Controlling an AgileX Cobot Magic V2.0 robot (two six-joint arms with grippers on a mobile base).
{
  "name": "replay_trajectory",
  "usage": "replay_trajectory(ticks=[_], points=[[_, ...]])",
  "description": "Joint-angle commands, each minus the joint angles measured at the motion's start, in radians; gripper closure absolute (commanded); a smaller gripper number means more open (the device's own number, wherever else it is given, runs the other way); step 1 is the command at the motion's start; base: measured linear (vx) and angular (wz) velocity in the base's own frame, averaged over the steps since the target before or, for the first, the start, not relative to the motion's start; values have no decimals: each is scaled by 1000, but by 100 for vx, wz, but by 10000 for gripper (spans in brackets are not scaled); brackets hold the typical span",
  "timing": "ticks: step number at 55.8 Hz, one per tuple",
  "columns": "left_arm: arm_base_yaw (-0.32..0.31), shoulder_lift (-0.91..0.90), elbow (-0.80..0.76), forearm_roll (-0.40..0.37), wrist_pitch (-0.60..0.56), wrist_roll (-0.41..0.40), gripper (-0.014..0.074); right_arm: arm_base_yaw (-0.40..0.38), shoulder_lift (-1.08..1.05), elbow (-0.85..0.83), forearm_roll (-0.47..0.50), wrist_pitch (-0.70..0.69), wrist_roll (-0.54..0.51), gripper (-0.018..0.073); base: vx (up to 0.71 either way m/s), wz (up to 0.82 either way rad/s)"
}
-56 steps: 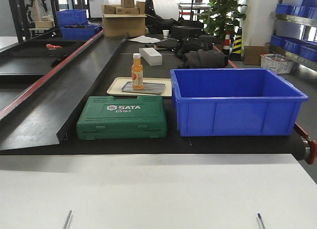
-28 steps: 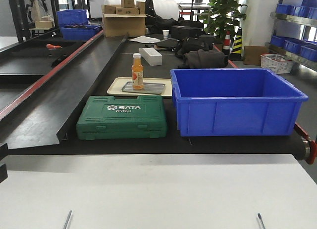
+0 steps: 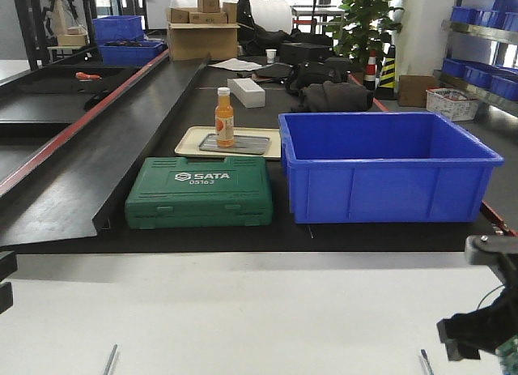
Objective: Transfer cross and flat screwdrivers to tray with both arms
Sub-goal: 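Close left and right grippers on the black-green screwdriver handles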
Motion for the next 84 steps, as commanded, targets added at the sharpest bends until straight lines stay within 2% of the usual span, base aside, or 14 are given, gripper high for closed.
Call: replay_trajectory(ticks=[1,27,46,50,52,60,64,71,77,84], points=[[2,-11,-29,-1,-51,-4,124,1,57,-35,0,-26,-14,13,0,0],[2,-11,-29,-1,-9,-4,124,1,337,-35,0,-73,-42,15,0,0],[2,-11,-29,-2,-6,-6,124,1,450,-35,0,-101,-69,75,0,0],[2,-11,-29,-5,0,-13,124,1,460,-35,7,-105,-85,146,0,0],[2,-11,-29,-12,7,-24,124,1,464,-35,13,-104,-104,218,0,0],[2,-11,-31,-22,43,-53,124,1,466,-35,17,-103,-121,575,0,0],[2,-11,-41,-28,64,-53,124,1,466,-35,18,-103,-120,573,0,0],[2,5,-108,-28,166,-57,124,1,466,-35,29,-105,-120,571,0,0],[2,85,-233,-27,323,-57,124,1,466,-35,47,-105,-120,570,0,0],[2,225,-356,-27,450,-56,124,1,466,-35,68,-105,-125,570,0,0]])
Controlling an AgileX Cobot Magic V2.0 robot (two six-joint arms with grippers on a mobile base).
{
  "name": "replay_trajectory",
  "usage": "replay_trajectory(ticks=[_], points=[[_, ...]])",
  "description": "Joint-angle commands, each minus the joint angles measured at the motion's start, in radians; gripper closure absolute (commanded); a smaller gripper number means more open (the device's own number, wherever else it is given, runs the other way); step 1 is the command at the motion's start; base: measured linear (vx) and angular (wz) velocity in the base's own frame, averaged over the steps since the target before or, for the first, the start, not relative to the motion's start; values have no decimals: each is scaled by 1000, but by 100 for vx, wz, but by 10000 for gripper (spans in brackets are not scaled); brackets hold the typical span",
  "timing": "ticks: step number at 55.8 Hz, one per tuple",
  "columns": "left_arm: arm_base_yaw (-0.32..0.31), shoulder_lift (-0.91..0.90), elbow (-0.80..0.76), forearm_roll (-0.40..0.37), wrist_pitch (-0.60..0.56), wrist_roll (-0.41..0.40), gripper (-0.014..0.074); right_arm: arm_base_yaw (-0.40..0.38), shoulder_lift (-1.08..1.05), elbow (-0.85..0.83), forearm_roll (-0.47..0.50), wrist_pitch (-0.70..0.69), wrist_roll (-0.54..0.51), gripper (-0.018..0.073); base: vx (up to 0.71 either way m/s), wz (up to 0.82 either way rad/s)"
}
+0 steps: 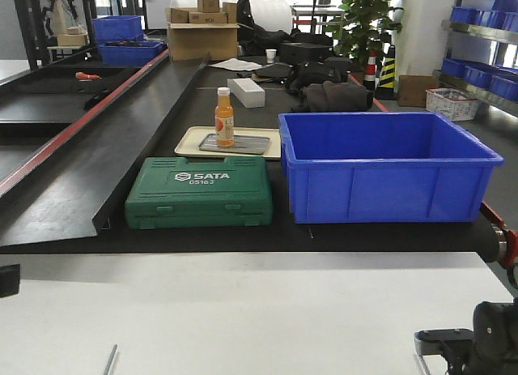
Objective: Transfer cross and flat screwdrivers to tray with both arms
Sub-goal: 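Close left and right grippers on the black-green screwdriver handles, then lift both held screwdrivers upright off the table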
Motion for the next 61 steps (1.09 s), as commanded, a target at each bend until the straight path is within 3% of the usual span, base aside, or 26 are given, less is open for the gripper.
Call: replay_trajectory(ticks=[1,11,25,31,42,61], points=[[2,94,-114,-5,42,-10,124,1,-31,-15,36,-13,-11,570,0,0],[2,300,-174,-23,125,-12,124,1,-31,-15,36,-11,-11,568,0,0],[2,553,-174,-94,124,-10,124,1,-31,-15,36,-11,-10,567,0,0],[1,637,-174,-130,124,31,124,1,-31,-15,36,-12,-10,567,0,0],[1,731,-174,-209,123,77,124,1,-31,-15,36,-17,-10,567,0,0],[-19,797,-174,-215,142,128,125,1,-31,-15,36,-24,-10,567,0,0]])
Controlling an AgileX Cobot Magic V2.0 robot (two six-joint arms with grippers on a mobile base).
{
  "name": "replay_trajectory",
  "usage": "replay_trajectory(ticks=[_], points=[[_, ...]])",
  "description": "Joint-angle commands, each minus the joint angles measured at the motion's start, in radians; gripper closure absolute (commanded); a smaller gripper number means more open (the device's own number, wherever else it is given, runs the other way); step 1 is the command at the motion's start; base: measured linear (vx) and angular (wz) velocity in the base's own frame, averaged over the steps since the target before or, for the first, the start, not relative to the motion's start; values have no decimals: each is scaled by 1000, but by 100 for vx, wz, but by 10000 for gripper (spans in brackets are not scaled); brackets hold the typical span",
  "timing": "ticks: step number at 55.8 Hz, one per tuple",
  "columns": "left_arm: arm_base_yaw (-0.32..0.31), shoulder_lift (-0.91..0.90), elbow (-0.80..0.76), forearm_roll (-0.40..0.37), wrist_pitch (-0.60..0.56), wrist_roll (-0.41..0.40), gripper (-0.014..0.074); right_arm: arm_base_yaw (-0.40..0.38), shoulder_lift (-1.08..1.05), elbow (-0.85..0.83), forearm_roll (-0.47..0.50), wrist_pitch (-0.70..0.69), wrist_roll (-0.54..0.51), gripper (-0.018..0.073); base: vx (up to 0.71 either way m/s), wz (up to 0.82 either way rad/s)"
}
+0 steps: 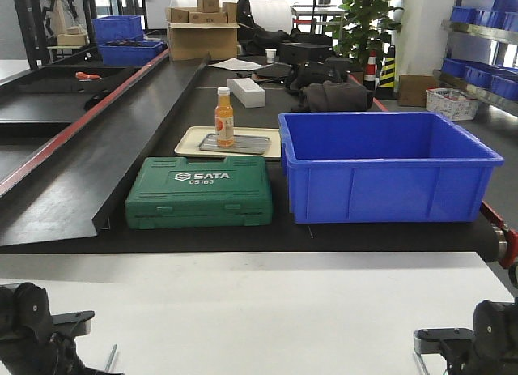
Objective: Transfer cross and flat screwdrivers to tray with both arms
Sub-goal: 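Lift both held screwdrivers upright off the table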
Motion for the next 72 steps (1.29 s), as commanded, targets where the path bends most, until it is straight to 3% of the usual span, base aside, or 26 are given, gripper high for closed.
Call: replay_trajectory(ticks=[1,14,20,26,34,54,72], points=[[-14,-33,-28,-21,-7,14,125,1,-31,-15,23,-23,-5,567,0,0],[-21,11,-28,-20,7,14,127,1,-31,-15,23,-23,-5,567,0,0],[-22,26,-28,-17,27,14,173,1,-31,-15,25,-23,-5,567,0,0],[-22,31,-28,-14,45,14,318,1,-31,-15,27,-20,-5,567,0,0],[-22,30,-28,26,61,14,605,1,-31,-15,29,-17,-5,567,0,0],[-32,-139,-28,68,21,41,602,3,-138,-15,74,-7,-9,567,0,0],[-32,-488,-28,67,-8,41,602,3,-516,-11,131,1,-42,567,0,0]])
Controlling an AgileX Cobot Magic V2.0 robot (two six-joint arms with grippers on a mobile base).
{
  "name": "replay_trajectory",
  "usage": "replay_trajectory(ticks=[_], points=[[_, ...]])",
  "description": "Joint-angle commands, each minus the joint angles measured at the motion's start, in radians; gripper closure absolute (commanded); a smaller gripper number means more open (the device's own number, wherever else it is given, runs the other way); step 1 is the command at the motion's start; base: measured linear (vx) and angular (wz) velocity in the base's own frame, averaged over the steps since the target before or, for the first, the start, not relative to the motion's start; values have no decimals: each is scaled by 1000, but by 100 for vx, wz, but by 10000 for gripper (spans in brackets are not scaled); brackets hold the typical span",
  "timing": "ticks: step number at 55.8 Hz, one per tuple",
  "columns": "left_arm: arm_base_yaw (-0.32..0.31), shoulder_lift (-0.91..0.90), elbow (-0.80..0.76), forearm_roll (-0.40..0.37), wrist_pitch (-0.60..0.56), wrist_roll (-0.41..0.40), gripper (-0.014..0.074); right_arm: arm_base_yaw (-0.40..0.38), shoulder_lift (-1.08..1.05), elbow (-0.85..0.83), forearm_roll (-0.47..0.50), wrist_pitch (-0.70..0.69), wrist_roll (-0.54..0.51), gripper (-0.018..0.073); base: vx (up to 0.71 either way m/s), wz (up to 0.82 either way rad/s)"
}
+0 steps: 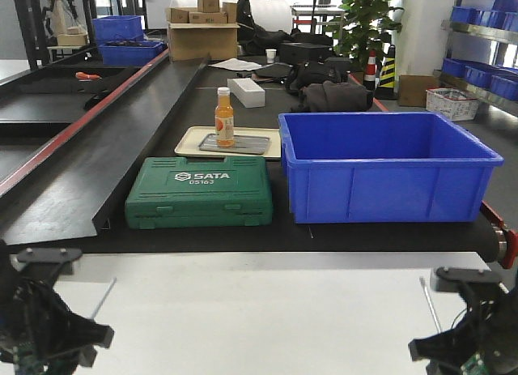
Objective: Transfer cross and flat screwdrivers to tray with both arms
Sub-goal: 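Lift both held screwdrivers upright off the table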
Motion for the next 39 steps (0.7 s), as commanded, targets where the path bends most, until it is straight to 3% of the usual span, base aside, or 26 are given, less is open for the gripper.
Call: replay_trajectory(ticks=[1,17,27,39], points=[[-4,-162,-23,-9,-34,0,602,3,-180,-24,32,-22,-30,567,0,0],[-4,-530,-23,-10,-86,0,602,3,-633,-24,138,-29,-138,567,0,0],[-4,-715,-23,-10,-120,0,602,1,-891,-24,143,-77,-139,567,0,0],[-4,-814,-23,-10,-137,0,602,1,-1011,-24,140,-76,-116,567,0,0]])
